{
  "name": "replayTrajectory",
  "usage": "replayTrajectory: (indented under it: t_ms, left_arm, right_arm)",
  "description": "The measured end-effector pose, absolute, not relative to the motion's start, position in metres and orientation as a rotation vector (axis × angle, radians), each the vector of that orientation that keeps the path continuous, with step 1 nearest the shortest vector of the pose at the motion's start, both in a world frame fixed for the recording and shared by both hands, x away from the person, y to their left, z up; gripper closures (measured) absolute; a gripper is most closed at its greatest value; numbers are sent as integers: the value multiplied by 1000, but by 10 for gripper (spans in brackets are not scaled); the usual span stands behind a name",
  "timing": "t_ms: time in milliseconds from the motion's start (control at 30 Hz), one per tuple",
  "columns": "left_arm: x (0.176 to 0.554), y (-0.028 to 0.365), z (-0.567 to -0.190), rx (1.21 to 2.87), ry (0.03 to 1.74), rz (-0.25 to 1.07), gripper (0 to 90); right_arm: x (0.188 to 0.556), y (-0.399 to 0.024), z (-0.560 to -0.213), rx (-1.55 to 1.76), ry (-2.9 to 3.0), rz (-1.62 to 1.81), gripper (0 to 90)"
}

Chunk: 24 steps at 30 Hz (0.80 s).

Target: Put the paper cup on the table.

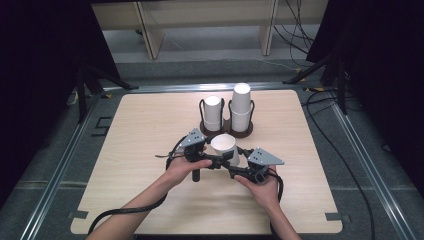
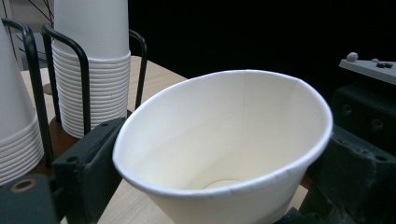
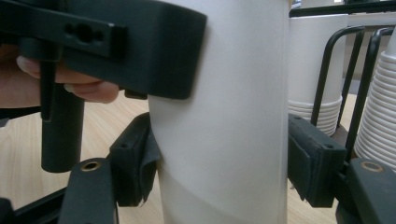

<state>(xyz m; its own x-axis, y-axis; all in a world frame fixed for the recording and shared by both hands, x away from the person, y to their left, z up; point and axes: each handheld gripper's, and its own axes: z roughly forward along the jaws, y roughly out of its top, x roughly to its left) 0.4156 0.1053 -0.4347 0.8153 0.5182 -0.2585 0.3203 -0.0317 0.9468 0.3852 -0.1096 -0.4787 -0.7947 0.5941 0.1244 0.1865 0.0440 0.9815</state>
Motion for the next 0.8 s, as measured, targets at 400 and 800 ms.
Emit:
replayTrajectory:
  t_ms: [400, 800]
  left_arm:
    - [417, 106, -435, 1648, 653, 182, 145]
    - [413, 106, -432, 1677, 594, 257, 194]
  right_arm:
    - [387, -109, -480, 765, 2004, 1794, 309]
    - [387, -108, -478, 766, 2036, 1750, 256]
